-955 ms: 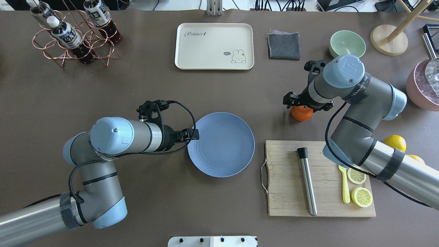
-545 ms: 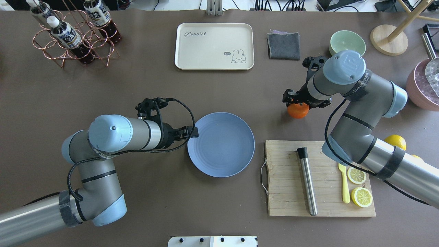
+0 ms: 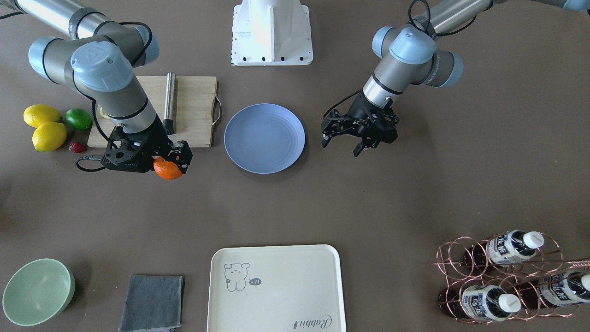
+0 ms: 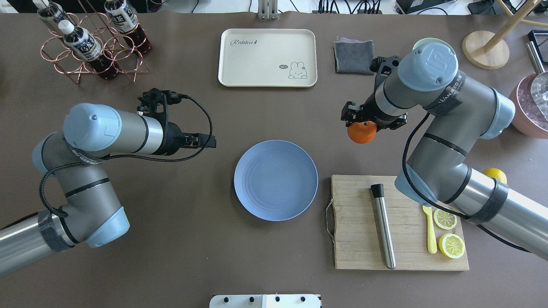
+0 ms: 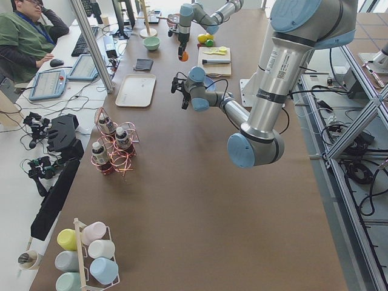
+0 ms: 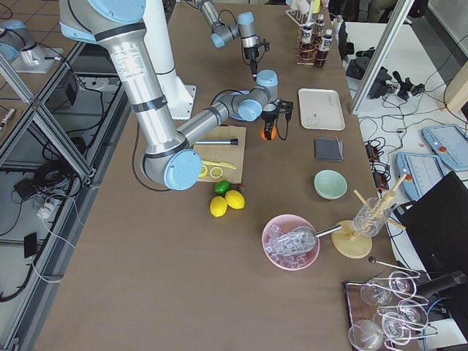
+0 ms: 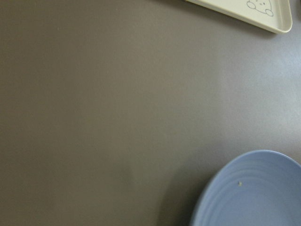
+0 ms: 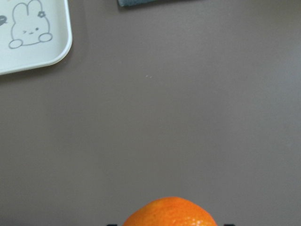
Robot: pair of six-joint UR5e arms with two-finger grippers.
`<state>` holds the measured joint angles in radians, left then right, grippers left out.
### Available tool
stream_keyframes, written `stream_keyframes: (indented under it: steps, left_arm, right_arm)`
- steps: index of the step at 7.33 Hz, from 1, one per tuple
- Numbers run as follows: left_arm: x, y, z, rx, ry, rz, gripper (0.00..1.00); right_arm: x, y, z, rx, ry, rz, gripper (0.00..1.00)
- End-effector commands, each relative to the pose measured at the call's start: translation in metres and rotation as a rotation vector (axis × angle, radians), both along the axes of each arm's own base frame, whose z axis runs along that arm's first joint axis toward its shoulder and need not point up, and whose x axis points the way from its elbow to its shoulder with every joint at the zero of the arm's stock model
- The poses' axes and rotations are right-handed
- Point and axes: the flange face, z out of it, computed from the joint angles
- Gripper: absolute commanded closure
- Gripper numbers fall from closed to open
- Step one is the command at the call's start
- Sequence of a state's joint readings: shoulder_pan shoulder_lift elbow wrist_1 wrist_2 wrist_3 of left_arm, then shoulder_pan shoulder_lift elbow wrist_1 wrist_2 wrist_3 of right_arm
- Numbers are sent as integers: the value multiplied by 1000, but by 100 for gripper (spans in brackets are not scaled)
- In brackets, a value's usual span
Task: Pick orange to plate
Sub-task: 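Carry the tangerine over the blue plate with the right gripper while the left arm withdraws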
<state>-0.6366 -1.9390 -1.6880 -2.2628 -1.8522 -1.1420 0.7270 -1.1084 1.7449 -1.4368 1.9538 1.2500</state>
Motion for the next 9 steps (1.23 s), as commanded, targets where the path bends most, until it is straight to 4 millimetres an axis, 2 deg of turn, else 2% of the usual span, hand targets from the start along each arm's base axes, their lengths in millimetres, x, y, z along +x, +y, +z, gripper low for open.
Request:
stream_keyframes:
  steps: [1, 2, 3, 4, 6, 8, 9]
  left_arm:
    - [-73, -18, 19, 72, -46, -33, 2]
    - [-117, -25, 49, 133, -111, -35, 2]
    - [-157, -35, 70, 137, -136, -26, 2]
    - [-179, -45, 75, 115, -132, -40, 2]
    - [-234, -55, 106, 34, -96, 45, 2]
    - [-252, -57, 134, 57, -130, 80, 2]
    - [-258, -58, 137, 65, -137, 77, 2]
  right_arm:
    - [-48, 34, -35, 0, -4, 32, 100]
    - [-66, 50, -43, 1, -10, 27, 100]
    - [-84, 63, -52, 5, -10, 32, 100]
    - [-93, 72, -54, 13, -1, 28, 100]
    - [-116, 94, -63, 21, -1, 13, 100]
    - [-136, 115, -69, 39, 5, -8, 100]
    - [-150, 117, -75, 48, 11, -10, 100]
